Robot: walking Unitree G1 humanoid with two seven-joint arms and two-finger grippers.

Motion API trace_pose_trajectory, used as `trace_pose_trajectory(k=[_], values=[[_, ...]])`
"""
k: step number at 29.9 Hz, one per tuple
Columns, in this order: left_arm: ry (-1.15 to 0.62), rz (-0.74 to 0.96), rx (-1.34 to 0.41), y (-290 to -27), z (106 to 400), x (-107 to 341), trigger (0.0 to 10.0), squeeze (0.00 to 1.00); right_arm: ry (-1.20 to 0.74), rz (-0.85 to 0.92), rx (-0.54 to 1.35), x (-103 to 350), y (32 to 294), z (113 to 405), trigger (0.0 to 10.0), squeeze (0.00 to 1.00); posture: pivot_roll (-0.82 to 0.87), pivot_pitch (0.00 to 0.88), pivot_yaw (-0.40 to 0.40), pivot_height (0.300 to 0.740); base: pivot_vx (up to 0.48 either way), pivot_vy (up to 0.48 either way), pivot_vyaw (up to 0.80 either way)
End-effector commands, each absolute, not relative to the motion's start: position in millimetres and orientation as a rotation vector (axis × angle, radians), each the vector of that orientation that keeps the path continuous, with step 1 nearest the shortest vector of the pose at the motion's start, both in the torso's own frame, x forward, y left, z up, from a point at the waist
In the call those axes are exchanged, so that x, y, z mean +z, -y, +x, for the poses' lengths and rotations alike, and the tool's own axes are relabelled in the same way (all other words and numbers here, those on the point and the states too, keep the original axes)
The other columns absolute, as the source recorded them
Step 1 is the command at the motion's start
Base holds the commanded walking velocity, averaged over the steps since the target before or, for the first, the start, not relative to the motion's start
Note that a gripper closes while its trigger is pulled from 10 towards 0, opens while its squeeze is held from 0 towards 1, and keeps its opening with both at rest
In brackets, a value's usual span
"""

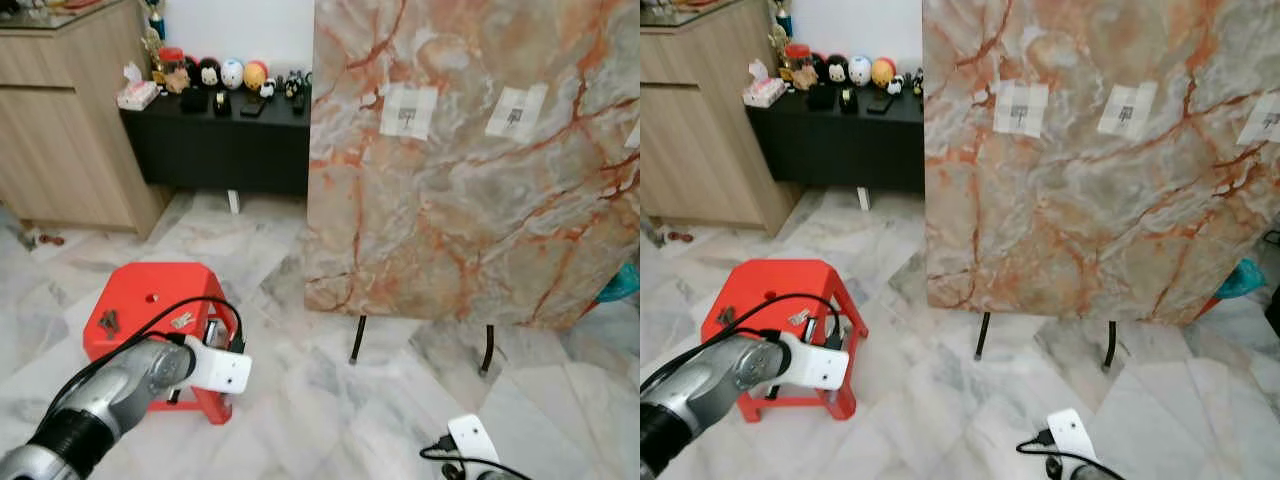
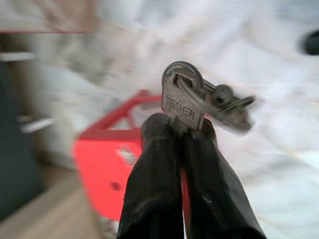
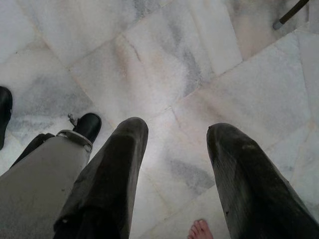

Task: Hang keys on a hook

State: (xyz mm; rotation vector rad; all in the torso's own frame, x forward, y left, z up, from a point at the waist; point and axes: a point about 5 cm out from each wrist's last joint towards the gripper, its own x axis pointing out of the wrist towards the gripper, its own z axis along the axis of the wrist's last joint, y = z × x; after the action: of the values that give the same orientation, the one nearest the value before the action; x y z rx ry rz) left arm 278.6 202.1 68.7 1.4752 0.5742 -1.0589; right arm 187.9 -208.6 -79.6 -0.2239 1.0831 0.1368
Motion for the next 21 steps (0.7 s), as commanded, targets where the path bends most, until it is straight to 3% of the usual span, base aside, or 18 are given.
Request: trace_pose_trajectory(k=[1,3,5,9,13,17,21], values=[[-0.599,1.437,-1.066,-203.0,277.6,75.8,10.0,0.00,-1.057,-0.257,0.158,-74.4,210.3,197.3,10.0,0.00,0.11,0.000,-0.093,0.740,0.000,0.000,0.00],[-0.565,1.485,-1.086,-201.6,277.3,81.2,10.0,0.00,-1.027,-0.318,0.183,-68.3,213.3,207.2,10.0,0.00,0.11,0.000,-0.094,0.740,0.000,0.000,0.00],[-0.369,1.574,-1.010,-190.8,290.6,90.8,10.0,0.00,-0.983,-0.372,0.147,-56.9,225.1,222.3,10.0,0.00,0.11,0.000,-0.100,0.740,0.000,0.000,0.00],[-0.195,1.649,-0.921,-179.9,302.4,102.4,10.0,0.00,-0.927,-0.348,0.093,-50.2,230.1,230.5,10.0,0.00,0.11,0.000,-0.100,0.740,0.000,0.000,0.00],[0.140,1.689,-0.790,-152.2,316.1,127.0,10.0,0.00,-0.713,-0.278,0.060,-10.0,234.1,278.7,10.0,0.00,0.10,0.000,-0.099,0.740,0.000,0.000,0.00],[0.320,1.656,-0.630,-139.9,326.0,147.5,10.0,0.00,-0.583,-0.217,0.089,20.3,225.4,310.0,10.0,0.00,0.09,0.000,-0.100,0.740,0.000,0.000,0.00],[0.538,1.667,-0.503,-125.6,331.4,170.6,10.0,0.00,-0.439,-0.066,0.191,53.4,188.0,341.9,10.0,0.00,0.09,0.000,-0.096,0.740,0.000,0.000,0.00]])
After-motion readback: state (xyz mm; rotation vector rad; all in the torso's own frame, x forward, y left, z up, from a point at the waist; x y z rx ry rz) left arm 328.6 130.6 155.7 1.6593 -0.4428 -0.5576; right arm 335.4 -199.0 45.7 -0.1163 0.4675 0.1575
